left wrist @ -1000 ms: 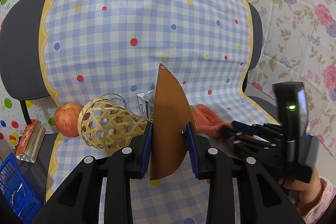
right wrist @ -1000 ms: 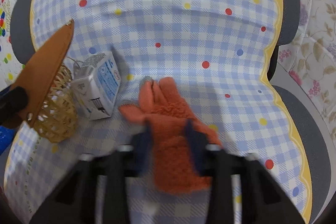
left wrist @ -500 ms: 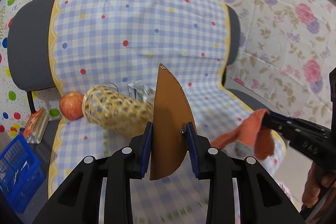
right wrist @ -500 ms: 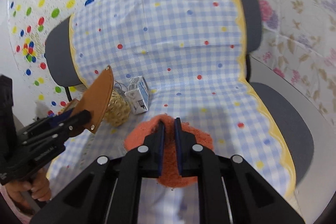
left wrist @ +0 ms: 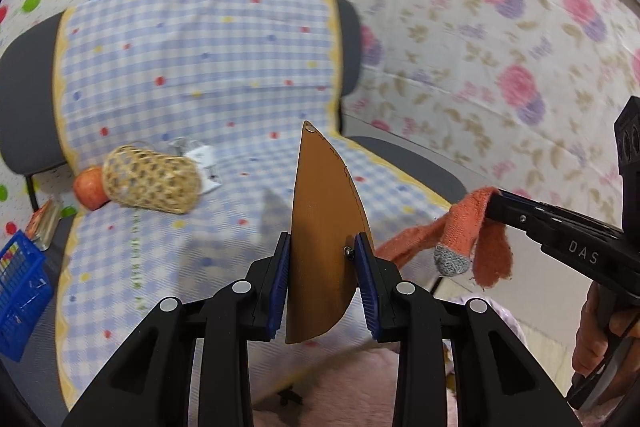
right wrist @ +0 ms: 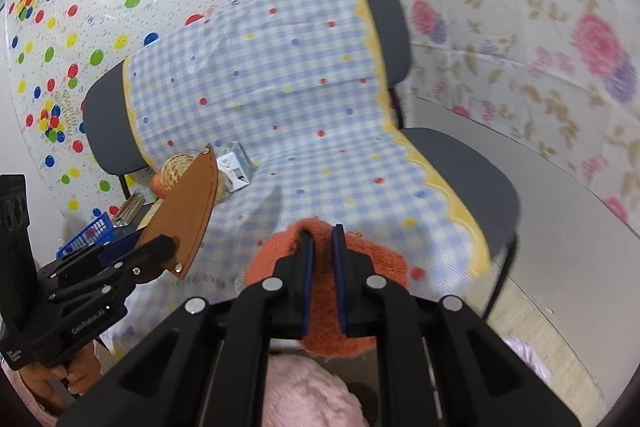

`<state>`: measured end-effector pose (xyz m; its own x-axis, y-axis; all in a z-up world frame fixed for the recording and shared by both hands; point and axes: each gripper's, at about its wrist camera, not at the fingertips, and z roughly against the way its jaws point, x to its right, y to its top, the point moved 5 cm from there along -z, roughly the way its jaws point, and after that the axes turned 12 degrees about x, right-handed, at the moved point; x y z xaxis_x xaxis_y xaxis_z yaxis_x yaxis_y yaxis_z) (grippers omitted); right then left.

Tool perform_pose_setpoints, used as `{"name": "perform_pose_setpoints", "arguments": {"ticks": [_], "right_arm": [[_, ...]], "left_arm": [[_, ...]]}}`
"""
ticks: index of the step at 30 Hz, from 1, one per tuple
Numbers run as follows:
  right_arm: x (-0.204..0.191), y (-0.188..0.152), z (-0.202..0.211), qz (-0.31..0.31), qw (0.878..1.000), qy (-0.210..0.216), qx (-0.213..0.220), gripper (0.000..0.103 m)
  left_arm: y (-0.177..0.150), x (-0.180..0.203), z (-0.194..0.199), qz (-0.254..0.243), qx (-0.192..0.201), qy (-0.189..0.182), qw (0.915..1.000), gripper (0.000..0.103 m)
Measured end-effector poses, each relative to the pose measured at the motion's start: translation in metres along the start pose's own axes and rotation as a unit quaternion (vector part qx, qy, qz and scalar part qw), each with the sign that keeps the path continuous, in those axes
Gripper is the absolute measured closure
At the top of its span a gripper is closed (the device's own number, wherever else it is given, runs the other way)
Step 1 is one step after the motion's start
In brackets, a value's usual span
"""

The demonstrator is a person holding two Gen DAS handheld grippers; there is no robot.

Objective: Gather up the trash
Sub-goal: 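Carry the brown piece and orange glove over the bin and release both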

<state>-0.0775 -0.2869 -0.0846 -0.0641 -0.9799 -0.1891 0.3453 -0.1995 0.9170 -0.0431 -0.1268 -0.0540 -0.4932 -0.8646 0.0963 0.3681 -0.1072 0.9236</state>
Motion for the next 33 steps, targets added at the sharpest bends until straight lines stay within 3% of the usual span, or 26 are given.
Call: {"name": "perform_pose_setpoints", "arguments": {"ticks": [12, 22, 27, 33], "right_arm": [[0.075, -0.046, 0.094, -0.011, 0.991, -0.136, 0.015, 0.093], [0.123, -0.079, 0.148, -0.037, 0.973, -0.225, 0.016, 0.093], [0.145, -0.092, 0.153, -0.058, 0.968, -0.244, -0.002, 0.093], [0.162, -0.101, 0.137, -0.078, 0.967, -0.241, -0.023, 0.091]], "left_arm": [[-0.037, 0.102, -0.003, -0.043, -0.034, -0.117, 0.9916, 0.07], [-0.064, 0.177, -0.012, -0.078, -0.079, -0.206, 0.9721, 0.07], [-0.074, 0.204, -0.024, -0.091, -0.104, -0.23, 0.9635, 0.07], [-0.078, 0.22, -0.041, -0.093, -0.127, -0.235, 0.9591, 0.068]]}}
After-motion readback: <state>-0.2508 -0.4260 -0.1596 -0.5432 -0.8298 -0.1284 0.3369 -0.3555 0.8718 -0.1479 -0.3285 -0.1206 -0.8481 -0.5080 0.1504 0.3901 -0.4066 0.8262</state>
